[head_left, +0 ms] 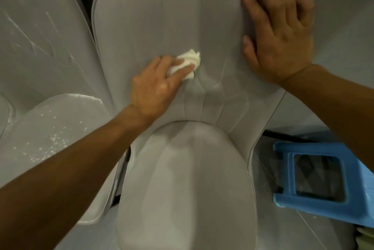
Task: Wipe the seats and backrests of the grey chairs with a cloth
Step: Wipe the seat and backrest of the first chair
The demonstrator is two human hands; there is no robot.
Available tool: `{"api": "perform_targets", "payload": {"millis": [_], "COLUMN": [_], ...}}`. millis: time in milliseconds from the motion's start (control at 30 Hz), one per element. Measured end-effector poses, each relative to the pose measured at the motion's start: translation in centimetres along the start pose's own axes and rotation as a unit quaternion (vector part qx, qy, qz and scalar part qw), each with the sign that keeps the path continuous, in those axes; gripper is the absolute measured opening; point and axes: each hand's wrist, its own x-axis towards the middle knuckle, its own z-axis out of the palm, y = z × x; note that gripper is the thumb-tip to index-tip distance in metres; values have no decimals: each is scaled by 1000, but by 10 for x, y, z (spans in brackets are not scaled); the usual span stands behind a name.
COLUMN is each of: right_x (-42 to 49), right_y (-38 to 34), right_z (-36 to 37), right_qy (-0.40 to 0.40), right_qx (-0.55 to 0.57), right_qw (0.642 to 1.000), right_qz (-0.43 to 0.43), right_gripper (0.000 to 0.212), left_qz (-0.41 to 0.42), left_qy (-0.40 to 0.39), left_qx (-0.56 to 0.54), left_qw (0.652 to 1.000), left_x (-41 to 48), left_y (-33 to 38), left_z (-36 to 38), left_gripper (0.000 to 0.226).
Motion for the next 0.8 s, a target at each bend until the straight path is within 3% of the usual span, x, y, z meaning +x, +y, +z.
{"api": "perform_targets", "payload": {"millis": [100, 267, 367, 533, 633, 733, 800], "right_x": [1, 1, 0, -2, -2, -2, -3], "right_y": [0, 0, -2, -5, -7, -8, -8], "right_z": [0, 2, 4, 4, 3, 2, 1], "right_qy": [-5, 6, 15, -2, -9, -21, -26], "right_qx": [4, 8, 10, 4, -10, -9, -12], "right_qw": [1000, 1000, 1000, 999, 998, 998, 997], "right_qz": [6, 10, 22, 48, 58, 59, 67], "right_gripper": [61, 61, 60, 58, 56, 56, 56], "left_qz": [16, 106, 159, 206, 201, 212, 205], "left_qy": [-27, -243, -324, -350, -302, -309, -326], "left_qx": [29, 28, 102, 123, 134, 179, 197], "left_qw": [999, 964, 927, 905, 922, 910, 902], "left_x": [-10, -71, -94, -79, -71, -85, -100], "left_y": [-4, -14, -12, -15, -24, -23, -20], "left_z": [5, 28, 36, 30, 12, 2, 10], "left_gripper": [32, 57, 45, 39, 53, 72, 74]}}
